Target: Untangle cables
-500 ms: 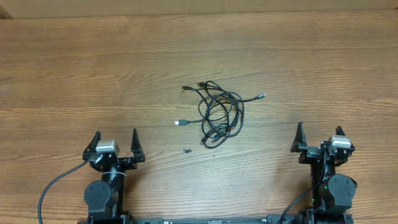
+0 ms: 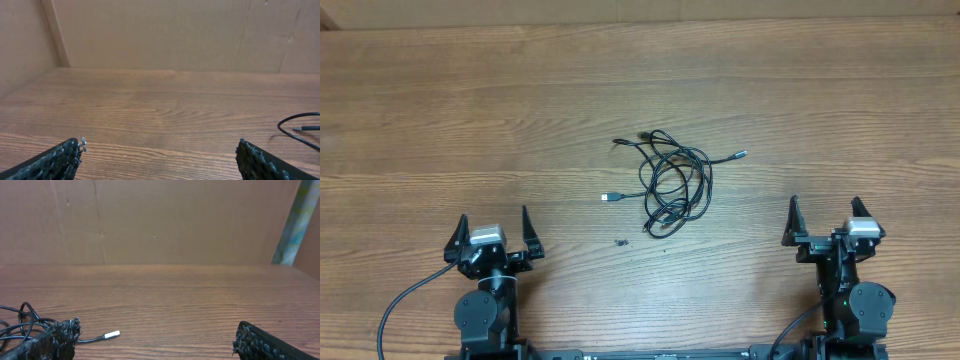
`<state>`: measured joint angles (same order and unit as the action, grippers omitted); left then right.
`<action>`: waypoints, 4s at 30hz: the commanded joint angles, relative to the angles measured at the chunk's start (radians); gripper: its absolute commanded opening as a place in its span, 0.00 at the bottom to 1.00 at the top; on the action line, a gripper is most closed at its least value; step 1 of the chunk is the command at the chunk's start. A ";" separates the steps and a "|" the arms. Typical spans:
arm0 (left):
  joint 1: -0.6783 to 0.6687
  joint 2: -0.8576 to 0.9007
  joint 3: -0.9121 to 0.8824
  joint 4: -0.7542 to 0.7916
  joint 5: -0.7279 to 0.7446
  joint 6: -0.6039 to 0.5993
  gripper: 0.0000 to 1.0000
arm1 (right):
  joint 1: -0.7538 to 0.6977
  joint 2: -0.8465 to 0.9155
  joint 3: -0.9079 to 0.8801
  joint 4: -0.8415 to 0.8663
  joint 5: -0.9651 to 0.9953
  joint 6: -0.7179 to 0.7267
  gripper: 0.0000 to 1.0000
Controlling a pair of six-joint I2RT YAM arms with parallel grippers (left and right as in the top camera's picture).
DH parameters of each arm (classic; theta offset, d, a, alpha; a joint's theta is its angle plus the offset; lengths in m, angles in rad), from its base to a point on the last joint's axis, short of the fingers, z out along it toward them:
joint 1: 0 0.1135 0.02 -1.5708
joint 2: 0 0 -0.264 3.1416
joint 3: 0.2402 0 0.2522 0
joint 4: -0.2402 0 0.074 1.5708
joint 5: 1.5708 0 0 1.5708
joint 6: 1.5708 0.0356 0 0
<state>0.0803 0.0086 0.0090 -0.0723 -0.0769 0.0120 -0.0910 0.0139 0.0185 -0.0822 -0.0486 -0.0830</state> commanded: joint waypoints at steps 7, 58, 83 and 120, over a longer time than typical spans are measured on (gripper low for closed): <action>0.005 -0.003 -0.004 0.004 -0.020 0.026 1.00 | -0.002 0.003 -0.010 0.004 -0.008 -0.004 1.00; 0.005 -0.003 -0.004 0.004 -0.020 0.026 1.00 | -0.002 0.003 -0.010 0.004 -0.008 -0.004 1.00; 0.005 -0.003 -0.004 0.004 -0.019 0.025 1.00 | -0.002 0.003 -0.010 0.004 -0.008 -0.004 1.00; 0.005 0.156 0.449 -0.324 0.102 0.025 1.00 | -0.002 0.003 -0.010 0.004 -0.008 -0.004 1.00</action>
<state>0.0803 0.0975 0.4042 -0.3832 -0.0113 0.0265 -0.0910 0.0158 0.0185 -0.0830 -0.0486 -0.0826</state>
